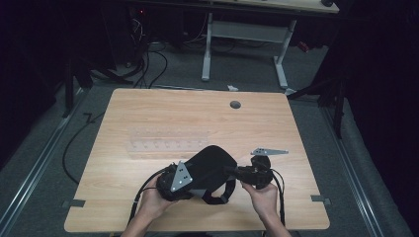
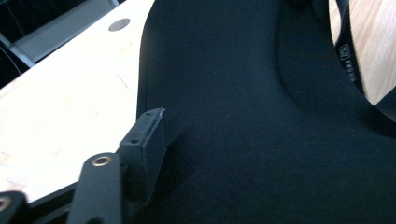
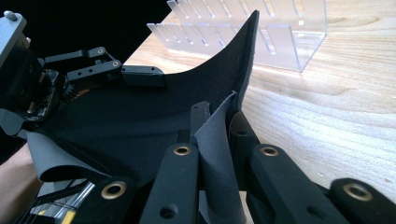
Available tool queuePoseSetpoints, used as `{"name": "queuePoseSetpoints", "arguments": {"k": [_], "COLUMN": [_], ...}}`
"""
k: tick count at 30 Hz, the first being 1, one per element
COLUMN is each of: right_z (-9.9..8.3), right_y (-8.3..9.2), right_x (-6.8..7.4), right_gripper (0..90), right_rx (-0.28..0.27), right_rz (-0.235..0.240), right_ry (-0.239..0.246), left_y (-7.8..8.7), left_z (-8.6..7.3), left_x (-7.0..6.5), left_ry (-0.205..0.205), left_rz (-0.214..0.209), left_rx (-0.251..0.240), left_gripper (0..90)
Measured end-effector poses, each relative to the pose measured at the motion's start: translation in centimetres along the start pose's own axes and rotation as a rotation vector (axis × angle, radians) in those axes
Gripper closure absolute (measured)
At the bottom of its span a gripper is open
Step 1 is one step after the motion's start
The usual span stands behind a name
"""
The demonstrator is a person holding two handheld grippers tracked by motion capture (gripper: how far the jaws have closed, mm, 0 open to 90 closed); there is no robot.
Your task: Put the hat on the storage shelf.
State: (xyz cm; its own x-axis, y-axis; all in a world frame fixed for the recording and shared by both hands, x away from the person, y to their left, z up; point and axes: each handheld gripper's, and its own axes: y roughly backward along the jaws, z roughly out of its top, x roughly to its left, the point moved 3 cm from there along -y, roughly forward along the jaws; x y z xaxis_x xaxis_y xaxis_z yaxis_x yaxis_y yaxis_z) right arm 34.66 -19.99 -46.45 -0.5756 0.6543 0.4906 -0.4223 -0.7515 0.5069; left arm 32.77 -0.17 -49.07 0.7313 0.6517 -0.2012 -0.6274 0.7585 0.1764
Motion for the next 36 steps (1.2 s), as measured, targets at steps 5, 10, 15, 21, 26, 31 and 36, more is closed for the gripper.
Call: {"name": "queuePoseSetpoints", "arguments": {"k": [5,10,15,21,26,31,36], "right_z": [0.2,0.2,0.4,0.8,1.1,1.0,1.1], "right_y": [0.4,0.7,0.7,0.6,0.7,0.9,0.9], "right_x": [-0.3,-0.7,-0.3,0.3,0.4,0.4,0.3], "right_gripper": [84.8,84.8,84.8,84.6,83.1,80.3,76.1], "right_rx": [-0.001,0.001,-0.005,-0.012,-0.023,-0.022,-0.026], "right_rz": [-0.036,-0.069,-0.080,-0.068,-0.047,-0.053,-0.048], "right_ry": [-0.005,-0.011,-0.005,0.015,0.016,0.039,0.039], "left_y": [0.3,0.4,0.4,0.8,1.2,1.4,1.9], "left_z": [0.2,0.4,0.4,0.7,1.2,1.3,1.5], "left_x": [0.0,-0.4,-0.6,-0.2,-0.4,-1.0,-1.4], "left_ry": [-0.012,-0.027,-0.035,-0.020,-0.012,0.008,0.040], "left_rz": [0.019,0.025,0.026,0.018,-0.021,-0.079,-0.155], "left_rx": [-0.011,-0.020,-0.015,-0.025,-0.015,0.026,0.059], "left_gripper": [32.1,30.4,35.4,47.6,59.4,68.3,78.0]}}
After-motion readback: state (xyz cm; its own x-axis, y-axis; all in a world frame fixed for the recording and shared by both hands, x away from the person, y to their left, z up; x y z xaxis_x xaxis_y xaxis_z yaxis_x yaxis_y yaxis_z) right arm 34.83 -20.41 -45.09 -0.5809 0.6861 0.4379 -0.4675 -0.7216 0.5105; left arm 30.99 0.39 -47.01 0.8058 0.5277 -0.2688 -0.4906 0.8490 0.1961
